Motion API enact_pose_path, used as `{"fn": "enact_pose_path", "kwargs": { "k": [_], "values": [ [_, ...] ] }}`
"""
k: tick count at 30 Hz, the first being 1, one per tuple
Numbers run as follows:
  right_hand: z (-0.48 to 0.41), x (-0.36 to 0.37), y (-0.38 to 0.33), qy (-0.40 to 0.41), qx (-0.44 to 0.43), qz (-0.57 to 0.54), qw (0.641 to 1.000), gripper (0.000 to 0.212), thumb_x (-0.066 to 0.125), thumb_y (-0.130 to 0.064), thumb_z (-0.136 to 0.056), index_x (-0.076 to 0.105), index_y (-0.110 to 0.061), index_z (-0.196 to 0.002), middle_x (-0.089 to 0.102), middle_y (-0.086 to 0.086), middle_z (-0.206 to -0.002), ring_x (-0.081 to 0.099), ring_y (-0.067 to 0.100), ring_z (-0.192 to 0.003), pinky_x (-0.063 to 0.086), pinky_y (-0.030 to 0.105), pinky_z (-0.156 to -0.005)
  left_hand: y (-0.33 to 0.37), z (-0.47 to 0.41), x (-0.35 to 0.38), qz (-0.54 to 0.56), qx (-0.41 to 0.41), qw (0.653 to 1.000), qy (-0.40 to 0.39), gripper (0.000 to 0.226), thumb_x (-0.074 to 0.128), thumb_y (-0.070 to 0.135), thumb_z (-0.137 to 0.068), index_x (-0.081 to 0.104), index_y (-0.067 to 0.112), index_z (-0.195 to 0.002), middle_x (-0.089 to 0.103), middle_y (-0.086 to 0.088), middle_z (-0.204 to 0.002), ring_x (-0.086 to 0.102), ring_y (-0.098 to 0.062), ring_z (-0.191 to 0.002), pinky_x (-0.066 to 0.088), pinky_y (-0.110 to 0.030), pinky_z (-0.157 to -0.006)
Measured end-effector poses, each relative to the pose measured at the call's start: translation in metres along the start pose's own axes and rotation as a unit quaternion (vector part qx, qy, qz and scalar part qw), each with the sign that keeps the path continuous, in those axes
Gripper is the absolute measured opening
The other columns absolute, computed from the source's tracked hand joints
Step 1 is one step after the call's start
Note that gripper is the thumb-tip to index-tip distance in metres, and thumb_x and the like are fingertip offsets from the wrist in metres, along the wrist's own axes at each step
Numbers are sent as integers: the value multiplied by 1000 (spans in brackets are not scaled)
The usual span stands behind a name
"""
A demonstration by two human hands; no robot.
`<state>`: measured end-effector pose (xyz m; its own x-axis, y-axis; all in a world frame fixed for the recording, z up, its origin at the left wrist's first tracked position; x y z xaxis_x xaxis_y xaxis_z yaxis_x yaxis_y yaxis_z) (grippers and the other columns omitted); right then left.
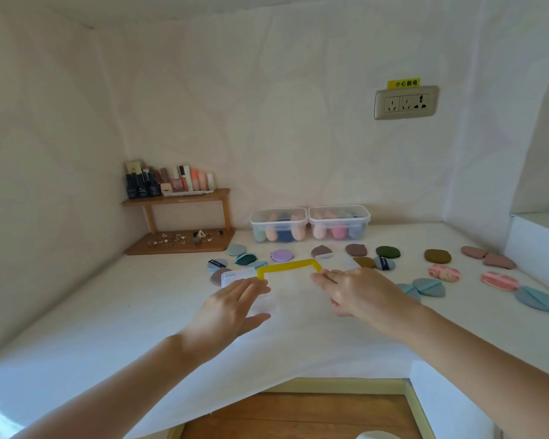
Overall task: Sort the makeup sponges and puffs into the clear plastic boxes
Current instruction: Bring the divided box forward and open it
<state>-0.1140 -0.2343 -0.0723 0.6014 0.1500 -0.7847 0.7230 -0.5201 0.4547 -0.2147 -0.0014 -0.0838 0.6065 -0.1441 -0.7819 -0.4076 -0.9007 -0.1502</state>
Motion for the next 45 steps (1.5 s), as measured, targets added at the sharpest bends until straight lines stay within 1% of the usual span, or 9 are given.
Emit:
{"fn": "enact_pose_path", "kwargs": {
  "k": [3, 6, 9, 13, 18, 25, 32, 39, 45],
  "values": [
    [5, 0, -1, 85, 10, -49, 995, 55, 88, -11, -44, 74, -5, -97, 73, 5, -73, 70, 15, -58, 53, 26, -39, -5, -3, 1, 3, 28, 1000, 11, 45, 31, 51, -97, 51, 13, -111, 71, -3, -101, 70, -17, -86, 58, -28, -66],
    [14, 2, -2, 157, 28, -97, 982, 60, 89, -12, -54, 71, -5, -110, 74, 4, -98, 72, 13, -86, 59, 23, -70, -9, -7, 3, 3, 41, 999, 24, 46, 32, 52, -96, 48, 12, -112, 72, -3, -98, 70, -18, -83, 59, -29, -63],
    [29, 17, -1, 173, 101, -154, 968, 81, 84, -23, -67, 46, -9, -137, 54, 9, -136, 55, 19, -122, 46, 30, -100, -10, -7, 2, 16, 27, 999, 35, 49, 31, 56, -94, 50, 13, -112, 72, -2, -98, 70, -18, -84, 58, -29, -62],
    [39, 33, 4, 148, 261, -246, 922, 102, 65, -52, -67, 13, -20, -149, 20, 14, -156, 30, 24, -139, 42, 33, -98, -9, -15, -1, 54, -27, 997, 44, 53, 32, 62, -89, 51, 17, -111, 72, -4, -100, 70, -21, -81, 57, -31, -71],
    [38, 38, 6, 123, 271, -279, 913, 102, 66, -53, -71, 3, -34, -149, 15, 6, -159, 54, 23, -124, 59, 38, -80, -15, -38, -20, 60, -66, 995, 35, 42, 59, 44, -86, 56, 12, -113, 71, -7, -88, 67, -24, -70, 50, -26, -57],
    [36, 38, 6, -1, 294, -238, 926, 47, 53, -34, -95, 40, -28, -140, 18, -8, -157, 66, 13, -95, 51, 22, -73, -53, -62, -25, 147, -273, 943, 121, 24, 56, 32, -92, 61, 16, -109, 58, 2, -102, 56, -14, -84, 45, -28, -72],
    [36, 40, 5, 5, 286, -228, 931, 42, 54, -29, -95, 45, -25, -136, 23, -8, -156, 67, 16, -86, 48, 22, -63, -97, -40, 24, 153, -458, 874, -51, 28, 45, 20, -97, 69, 4, -98, 65, -13, -88, 53, -22, -74, 38, -26, -62],
    [34, 42, 7, 24, 288, -220, 932, 50, 55, -25, -94, 36, -23, -141, 27, -1, -155, 67, 23, -94, 54, 31, -69, -70, -45, 16, 190, -394, 898, -38, 20, 47, 15, -95, 60, 20, -81, 59, 0, -89, 54, -17, -80, 35, -20, -58],
    [56, 51, 19, -29, 416, -108, 902, 48, 49, -21, -95, 41, -5, -140, 37, 18, -148, 32, 37, -137, 24, 50, -114, -28, -27, -10, 193, -219, 956, -22, 32, 48, 43, -92, 68, 21, -103, 58, 15, -104, 52, -3, -97, 39, -19, -82]
  ]
}}
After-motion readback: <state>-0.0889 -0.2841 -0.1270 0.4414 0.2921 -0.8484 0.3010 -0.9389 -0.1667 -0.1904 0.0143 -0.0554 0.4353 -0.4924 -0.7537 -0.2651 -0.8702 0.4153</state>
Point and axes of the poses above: each hand's wrist, its own z-axis away from the middle knuckle, its own x-axis out of the palm, y = z × x, the point moved 1 cm from there along -z, towards the middle knuckle
